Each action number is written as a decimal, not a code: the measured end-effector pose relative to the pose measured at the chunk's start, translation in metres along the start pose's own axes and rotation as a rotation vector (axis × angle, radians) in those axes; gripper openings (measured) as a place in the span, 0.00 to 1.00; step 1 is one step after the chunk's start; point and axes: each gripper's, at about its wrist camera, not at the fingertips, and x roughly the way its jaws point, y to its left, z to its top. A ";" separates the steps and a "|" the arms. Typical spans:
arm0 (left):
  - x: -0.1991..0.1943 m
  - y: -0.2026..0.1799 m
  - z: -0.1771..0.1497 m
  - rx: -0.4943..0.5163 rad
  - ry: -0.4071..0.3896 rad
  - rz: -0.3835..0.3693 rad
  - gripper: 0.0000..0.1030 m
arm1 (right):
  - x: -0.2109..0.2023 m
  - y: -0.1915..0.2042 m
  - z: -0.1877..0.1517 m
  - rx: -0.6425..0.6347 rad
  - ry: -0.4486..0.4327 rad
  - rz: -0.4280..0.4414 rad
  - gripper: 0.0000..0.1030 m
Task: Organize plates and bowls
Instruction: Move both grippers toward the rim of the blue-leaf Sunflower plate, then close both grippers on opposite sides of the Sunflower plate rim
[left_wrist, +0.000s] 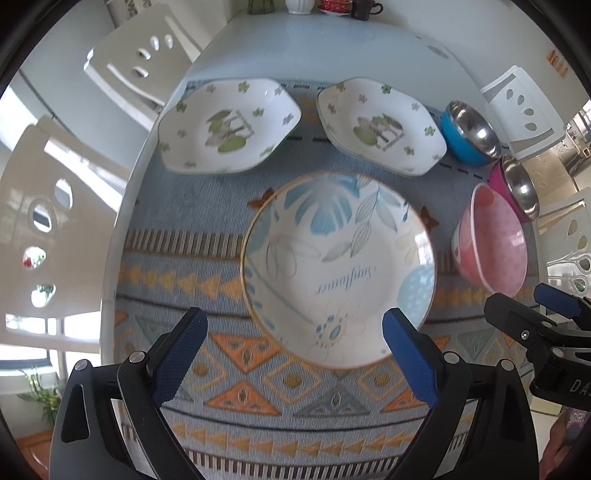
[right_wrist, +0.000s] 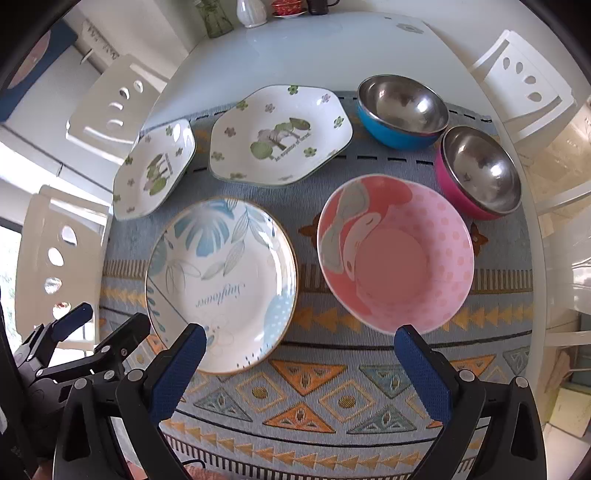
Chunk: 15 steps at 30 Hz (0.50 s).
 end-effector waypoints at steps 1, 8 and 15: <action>-0.001 0.002 -0.004 -0.001 0.002 0.004 0.93 | 0.001 0.001 -0.003 -0.004 0.002 -0.004 0.99; 0.003 0.015 -0.022 0.001 0.011 0.038 0.93 | 0.018 0.007 -0.032 -0.004 0.040 0.006 0.99; 0.014 0.029 -0.010 0.014 -0.025 0.035 0.93 | 0.032 0.014 -0.043 0.001 0.073 0.032 0.94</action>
